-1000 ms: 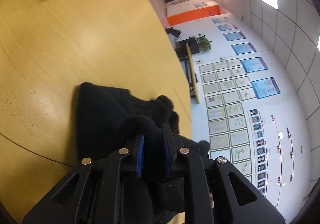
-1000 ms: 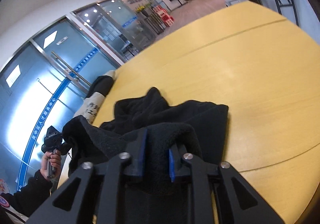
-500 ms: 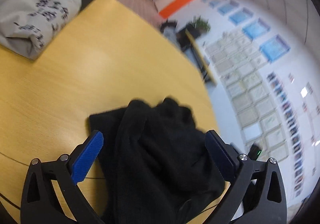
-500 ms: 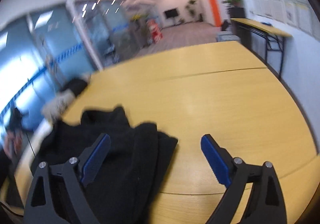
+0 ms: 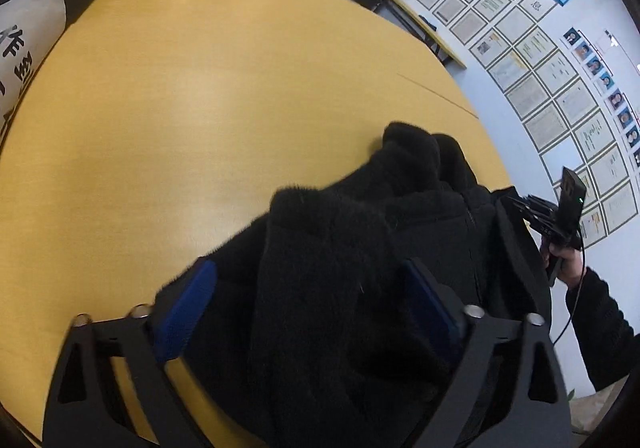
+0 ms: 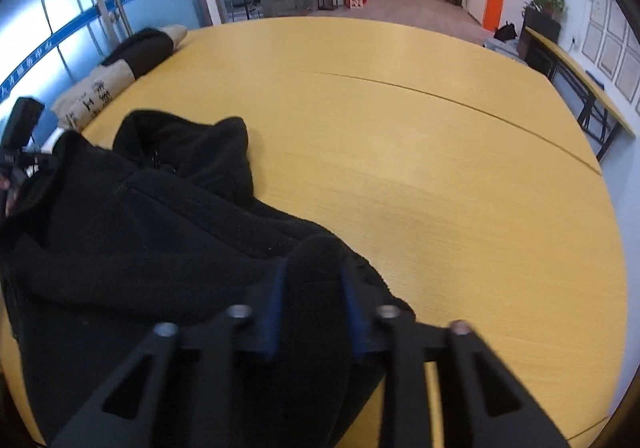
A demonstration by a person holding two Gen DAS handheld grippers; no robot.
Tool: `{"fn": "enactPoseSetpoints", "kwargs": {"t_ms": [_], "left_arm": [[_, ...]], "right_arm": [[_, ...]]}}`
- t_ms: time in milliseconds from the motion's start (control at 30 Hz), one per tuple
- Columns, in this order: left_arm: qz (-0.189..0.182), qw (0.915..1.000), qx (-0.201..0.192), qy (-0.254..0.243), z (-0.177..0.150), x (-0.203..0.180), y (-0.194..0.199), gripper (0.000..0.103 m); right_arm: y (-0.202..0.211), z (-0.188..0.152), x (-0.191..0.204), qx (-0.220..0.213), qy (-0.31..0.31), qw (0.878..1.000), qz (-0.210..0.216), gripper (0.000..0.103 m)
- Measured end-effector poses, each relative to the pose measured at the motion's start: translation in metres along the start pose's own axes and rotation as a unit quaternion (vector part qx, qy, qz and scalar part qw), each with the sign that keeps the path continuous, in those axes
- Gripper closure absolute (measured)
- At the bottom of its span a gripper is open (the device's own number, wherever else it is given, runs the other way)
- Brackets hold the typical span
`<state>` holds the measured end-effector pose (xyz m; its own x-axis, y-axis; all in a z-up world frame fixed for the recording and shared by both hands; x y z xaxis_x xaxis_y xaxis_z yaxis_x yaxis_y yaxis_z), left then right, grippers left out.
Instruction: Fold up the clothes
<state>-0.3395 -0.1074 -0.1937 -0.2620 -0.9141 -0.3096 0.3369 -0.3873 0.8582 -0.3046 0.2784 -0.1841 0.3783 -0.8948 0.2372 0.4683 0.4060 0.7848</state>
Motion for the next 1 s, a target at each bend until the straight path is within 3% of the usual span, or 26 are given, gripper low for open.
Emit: {"fn": "enactPoseSetpoints", "kwargs": {"t_ms": [100,200,333,500,567,633,700,733,800,867,900,967,1000], "left_arm": [[-0.025,0.999,0.013,0.034,0.001,0.012,-0.004,0.066],[-0.051,0.9971,0.003,0.057,0.001,0.024,0.004,0.085],[-0.065,0.9922,-0.033,0.101,0.006,0.043,0.022,0.09],[-0.096,0.9885,-0.082,0.083,0.012,0.045,0.055,0.09],[-0.109,0.9861,-0.101,0.075,0.014,0.046,0.069,0.09],[-0.093,0.989,-0.085,0.077,0.012,0.046,0.057,0.09],[-0.08,0.9912,-0.082,0.065,0.01,0.043,0.047,0.09],[-0.08,0.9904,-0.086,0.072,0.01,0.047,0.045,0.09],[-0.079,0.9885,-0.088,0.094,0.008,0.059,0.041,0.09],[-0.062,0.9908,-0.06,0.104,0.001,0.067,0.028,0.089],[-0.056,0.9921,-0.055,0.098,-0.002,0.065,0.026,0.088],[-0.054,0.9927,-0.056,0.092,-0.004,0.062,0.029,0.082],[-0.059,0.9921,-0.062,0.092,-0.003,0.061,0.035,0.072]], "right_arm": [[0.033,0.009,0.001,-0.07,-0.004,0.998,0.002,0.091],[0.062,0.011,-0.019,-0.124,-0.045,0.991,0.018,0.092],[0.043,-0.001,-0.042,-0.101,-0.084,0.991,0.036,0.091],[0.075,0.009,-0.037,-0.219,-0.092,0.965,0.111,0.091],[0.067,0.004,-0.044,-0.199,-0.096,0.97,0.1,0.091],[0.055,0.001,-0.047,-0.175,-0.099,0.975,0.096,0.091],[0.073,0.01,-0.035,-0.236,-0.086,0.959,0.133,0.091],[0.075,0.012,-0.038,-0.247,-0.085,0.957,0.13,0.091],[0.045,0.003,-0.061,-0.188,-0.13,0.967,0.114,0.091],[0.018,-0.012,-0.071,-0.119,-0.13,0.98,0.088,0.087],[0.013,-0.016,-0.073,-0.105,-0.127,0.983,0.079,0.086],[0.018,-0.017,-0.08,-0.121,-0.146,0.979,0.08,0.067],[0.022,-0.016,-0.083,-0.13,-0.156,0.975,0.086,0.063]]}}
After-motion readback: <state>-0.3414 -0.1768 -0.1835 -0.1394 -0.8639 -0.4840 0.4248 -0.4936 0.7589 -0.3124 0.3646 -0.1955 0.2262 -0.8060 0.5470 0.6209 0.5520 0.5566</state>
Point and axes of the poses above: each gripper's, at about its wrist camera, not at the fingertips, and y roughly against the way its jaws point, x to its left, z to its top, the point moved 8 cm from there along -y, roughly the way its jaws point, and after that the axes turned 12 degrees about z, right-handed, at the moved point
